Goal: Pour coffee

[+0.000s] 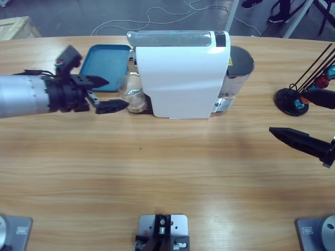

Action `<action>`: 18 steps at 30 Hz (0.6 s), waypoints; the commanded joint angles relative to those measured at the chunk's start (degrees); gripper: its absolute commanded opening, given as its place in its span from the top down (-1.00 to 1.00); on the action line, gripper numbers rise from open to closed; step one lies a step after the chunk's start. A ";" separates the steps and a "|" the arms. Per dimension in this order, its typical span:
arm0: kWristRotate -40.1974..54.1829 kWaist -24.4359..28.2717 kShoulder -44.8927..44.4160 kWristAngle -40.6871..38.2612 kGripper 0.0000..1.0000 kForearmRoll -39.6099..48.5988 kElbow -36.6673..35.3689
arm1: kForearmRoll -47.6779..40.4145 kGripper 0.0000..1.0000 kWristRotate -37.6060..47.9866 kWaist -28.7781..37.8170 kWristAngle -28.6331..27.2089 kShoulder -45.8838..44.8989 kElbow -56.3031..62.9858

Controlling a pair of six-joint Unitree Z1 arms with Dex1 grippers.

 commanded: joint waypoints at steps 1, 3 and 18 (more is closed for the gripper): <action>-0.26 -0.51 6.90 -1.65 -0.92 -3.00 -1.56 | -0.68 -1.00 -0.76 0.02 0.56 1.40 1.53; -0.26 -0.51 8.20 -1.65 -0.92 -3.30 -2.50 | -0.68 -1.00 -0.76 0.02 0.50 1.45 1.53; -0.79 -0.51 14.36 -2.88 -0.90 -3.99 -7.15 | -0.76 -1.00 -0.76 0.02 0.35 1.66 1.53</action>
